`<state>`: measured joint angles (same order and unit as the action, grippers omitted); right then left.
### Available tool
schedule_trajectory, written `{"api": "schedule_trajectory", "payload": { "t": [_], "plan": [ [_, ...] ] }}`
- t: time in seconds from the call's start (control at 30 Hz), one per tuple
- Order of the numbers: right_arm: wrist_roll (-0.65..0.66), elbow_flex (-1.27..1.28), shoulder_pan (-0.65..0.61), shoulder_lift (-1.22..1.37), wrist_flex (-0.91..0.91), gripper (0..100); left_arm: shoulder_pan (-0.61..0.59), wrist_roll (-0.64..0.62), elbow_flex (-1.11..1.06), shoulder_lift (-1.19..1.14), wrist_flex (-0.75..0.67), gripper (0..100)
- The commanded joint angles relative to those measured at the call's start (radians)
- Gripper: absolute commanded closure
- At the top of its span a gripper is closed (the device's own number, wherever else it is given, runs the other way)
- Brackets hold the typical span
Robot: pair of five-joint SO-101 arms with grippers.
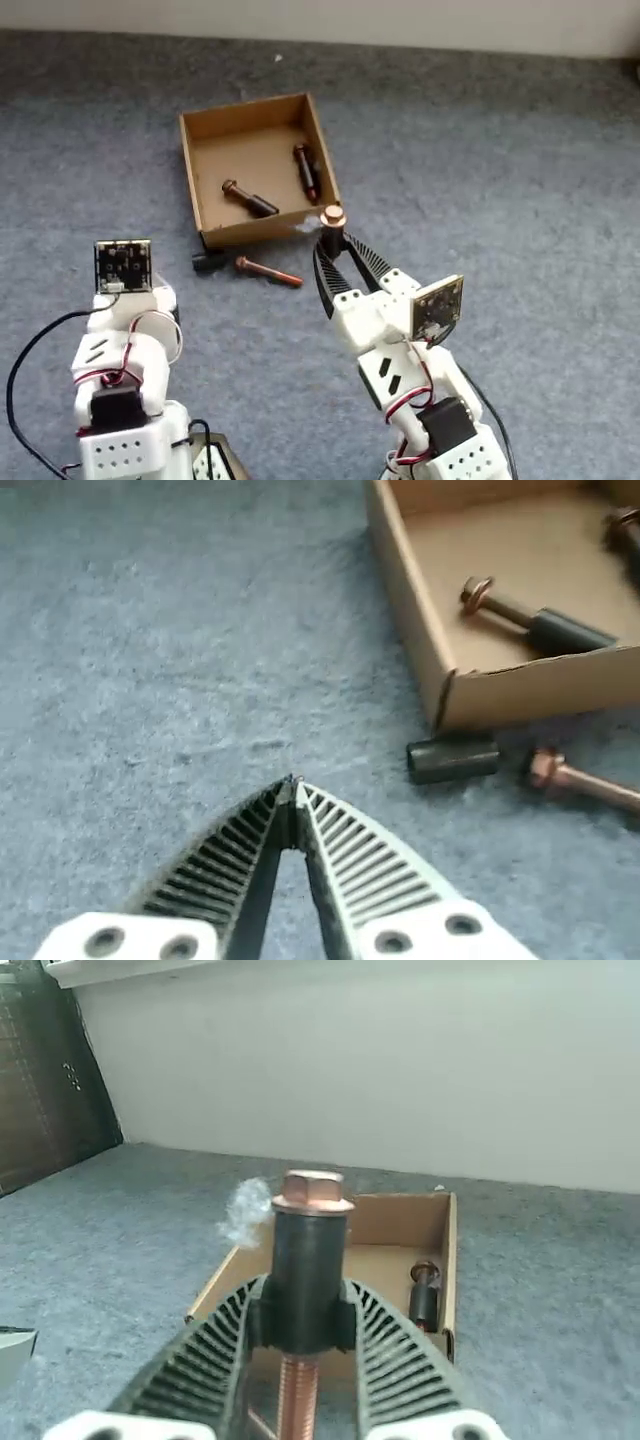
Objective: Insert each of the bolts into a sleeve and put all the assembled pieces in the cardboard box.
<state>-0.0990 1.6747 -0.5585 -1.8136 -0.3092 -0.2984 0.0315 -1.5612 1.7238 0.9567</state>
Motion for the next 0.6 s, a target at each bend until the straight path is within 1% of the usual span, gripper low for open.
{"api": "schedule_trajectory", "payload": {
  "t": [0.0,0.07,0.17,0.27,0.4,0.57],
  "plan": [
    [-0.014,0.113,0.008,-0.018,-0.071,99.3,-0.091,0.127,-0.058,0.008,-0.078,98],
    [-0.014,0.073,0.008,-0.016,-0.097,99.3,-0.101,0.155,-0.054,0.008,-0.061,98],
    [-0.014,0.030,0.008,-0.010,-0.116,99.3,-0.097,0.158,-0.054,0.008,-0.046,98],
    [-0.012,-0.030,0.001,0.085,-0.110,99.3,-0.099,0.158,-0.054,0.008,-0.046,98],
    [-0.008,-0.211,-0.064,0.384,-0.081,99.3,-0.105,0.158,-0.053,0.008,-0.046,98],
    [-0.006,-0.430,-0.071,0.832,0.153,99.3,-0.105,0.158,-0.053,0.008,-0.046,98]
  ]
}}
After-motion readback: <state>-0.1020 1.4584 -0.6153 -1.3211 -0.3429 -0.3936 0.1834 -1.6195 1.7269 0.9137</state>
